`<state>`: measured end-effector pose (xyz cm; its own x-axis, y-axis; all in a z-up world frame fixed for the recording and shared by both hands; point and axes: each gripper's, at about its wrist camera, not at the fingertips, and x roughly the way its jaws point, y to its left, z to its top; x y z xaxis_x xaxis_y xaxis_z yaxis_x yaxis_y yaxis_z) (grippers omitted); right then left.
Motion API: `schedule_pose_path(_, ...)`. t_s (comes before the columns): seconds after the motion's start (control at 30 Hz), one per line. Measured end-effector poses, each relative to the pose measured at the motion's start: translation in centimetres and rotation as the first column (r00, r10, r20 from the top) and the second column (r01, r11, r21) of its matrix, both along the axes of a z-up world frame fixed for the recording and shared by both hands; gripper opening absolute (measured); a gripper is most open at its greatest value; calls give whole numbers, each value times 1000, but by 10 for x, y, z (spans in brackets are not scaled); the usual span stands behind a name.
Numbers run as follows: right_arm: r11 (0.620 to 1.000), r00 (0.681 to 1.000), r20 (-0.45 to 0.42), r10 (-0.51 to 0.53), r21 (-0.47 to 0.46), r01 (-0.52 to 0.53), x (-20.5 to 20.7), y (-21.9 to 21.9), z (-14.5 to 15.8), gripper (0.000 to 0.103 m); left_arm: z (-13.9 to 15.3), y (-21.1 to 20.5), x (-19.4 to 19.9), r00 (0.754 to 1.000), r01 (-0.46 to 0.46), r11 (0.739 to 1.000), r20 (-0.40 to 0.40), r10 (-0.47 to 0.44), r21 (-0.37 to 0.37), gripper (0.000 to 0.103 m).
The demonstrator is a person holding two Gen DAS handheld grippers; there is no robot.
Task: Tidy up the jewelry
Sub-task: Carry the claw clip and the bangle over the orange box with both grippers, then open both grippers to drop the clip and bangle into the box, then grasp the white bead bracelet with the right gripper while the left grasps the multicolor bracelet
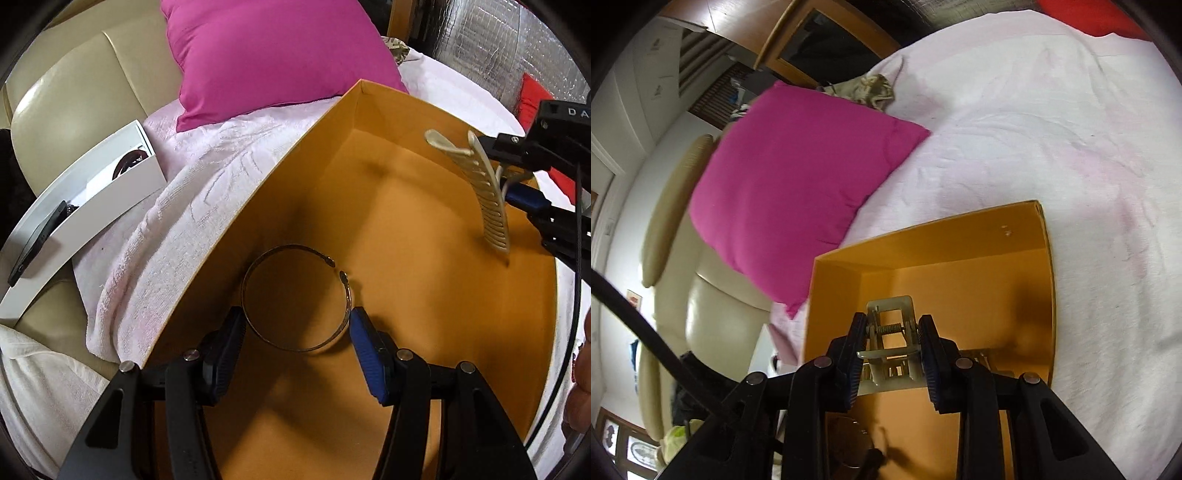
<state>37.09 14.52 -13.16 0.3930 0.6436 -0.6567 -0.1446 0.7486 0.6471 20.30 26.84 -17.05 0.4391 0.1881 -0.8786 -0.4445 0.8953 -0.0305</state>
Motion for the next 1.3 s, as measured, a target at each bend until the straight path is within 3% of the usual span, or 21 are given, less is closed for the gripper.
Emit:
schedule_pose_path(0.27, 961, 998, 60, -27, -273, 43, -17, 1, 4, 29, 0, -14, 4, 992, 130, 989, -9, -129, 65, 61)
schedule_pose_path(0.4, 957, 996, 52, -68, -279, 80, -20, -13, 2, 28, 1, -23, 6, 988, 154, 981, -27, -152, 118, 61)
schedule_pose_path(0.6, 941, 1000, 27, 7, -340, 2, -8, 5, -1, 35, 3, -27, 10, 990, 138, 978, -46, -133, 153, 64)
schedule_pose_path(0.7, 942, 999, 16, 49, -333, -41, -7, 9, -4, 38, 17, -29, 5, 993, 116, 978, 9, -120, 172, 64)
schedule_pose_path(0.77, 962, 997, 35, 70, -268, -58, -13, 2, 3, 41, 29, -31, -1, 992, 97, 978, 63, -110, 183, 68)
schedule_pose_path(0.83, 980, 994, 96, 51, -196, -32, -23, -17, 18, 52, 42, -36, -5, 987, 74, 975, 124, -102, 209, 68)
schedule_pose_path(0.93, 996, 980, 195, 32, -94, -13, -44, -60, 46, 54, 59, -51, -8, 972, 66, 965, 201, -119, 254, 69)
schedule_pose_path(1.07, 995, 965, 262, -14, -87, 38, -72, -136, 70, 54, 79, -83, -16, 938, 104, 962, 297, -180, 254, 72)
schedule_pose_path(1.17, 992, 964, 249, -91, -61, 110, -96, -212, 72, 54, 86, -110, -17, 912, 166, 956, 330, -243, 243, 73)
schedule_pose_path(1.3, 974, 962, 162, -219, -13, 224, -129, -312, 52, 50, 89, -156, -16, 864, 298, 913, 328, -382, 280, 73)
